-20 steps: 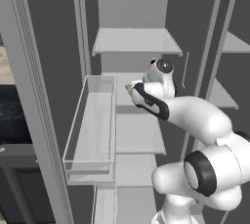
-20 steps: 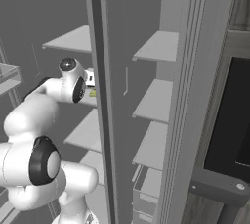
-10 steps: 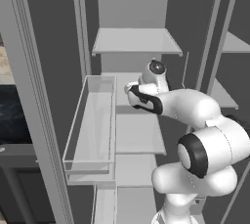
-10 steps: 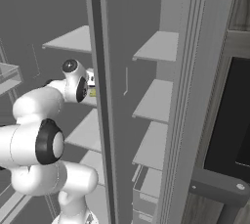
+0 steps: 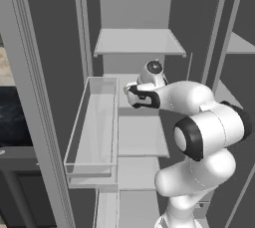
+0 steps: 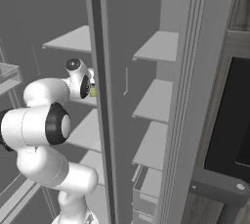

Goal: Retrieve the butter from the fridge and place it on a plate on the dining table. Then retrieve the butter knife by the fridge and place it near the plate.

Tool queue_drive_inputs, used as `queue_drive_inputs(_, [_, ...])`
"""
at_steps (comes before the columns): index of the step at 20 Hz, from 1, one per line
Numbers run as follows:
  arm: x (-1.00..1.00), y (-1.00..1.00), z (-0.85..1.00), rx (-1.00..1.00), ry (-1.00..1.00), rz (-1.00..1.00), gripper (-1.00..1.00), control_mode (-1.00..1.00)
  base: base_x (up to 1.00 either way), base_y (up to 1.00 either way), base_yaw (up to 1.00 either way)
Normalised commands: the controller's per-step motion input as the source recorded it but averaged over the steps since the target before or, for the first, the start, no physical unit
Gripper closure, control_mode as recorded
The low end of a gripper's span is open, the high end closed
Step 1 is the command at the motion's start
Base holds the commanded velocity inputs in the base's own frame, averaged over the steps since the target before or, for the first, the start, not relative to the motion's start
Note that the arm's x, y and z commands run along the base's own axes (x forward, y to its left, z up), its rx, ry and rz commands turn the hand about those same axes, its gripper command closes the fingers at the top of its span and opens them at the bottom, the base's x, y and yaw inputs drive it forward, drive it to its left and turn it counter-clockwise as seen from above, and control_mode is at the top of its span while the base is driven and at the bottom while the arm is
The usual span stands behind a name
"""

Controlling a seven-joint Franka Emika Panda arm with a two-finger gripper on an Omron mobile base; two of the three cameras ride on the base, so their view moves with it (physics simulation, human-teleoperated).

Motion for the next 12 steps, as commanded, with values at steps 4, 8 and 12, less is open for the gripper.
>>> queue_drive_inputs(4, [0.31,0.00,-0.23,-0.01,0.06,0.00,-1.00,-1.00,0.00,0.00,0.00])
queue_drive_inputs(8, [0.23,0.00,-0.25,0.00,0.03,0.00,-1.00,-1.00,0.00,0.00,0.00])
queue_drive_inputs(12, [0.17,0.00,-0.14,0.00,0.00,0.00,-1.00,-1.00,0.00,0.00,0.00])
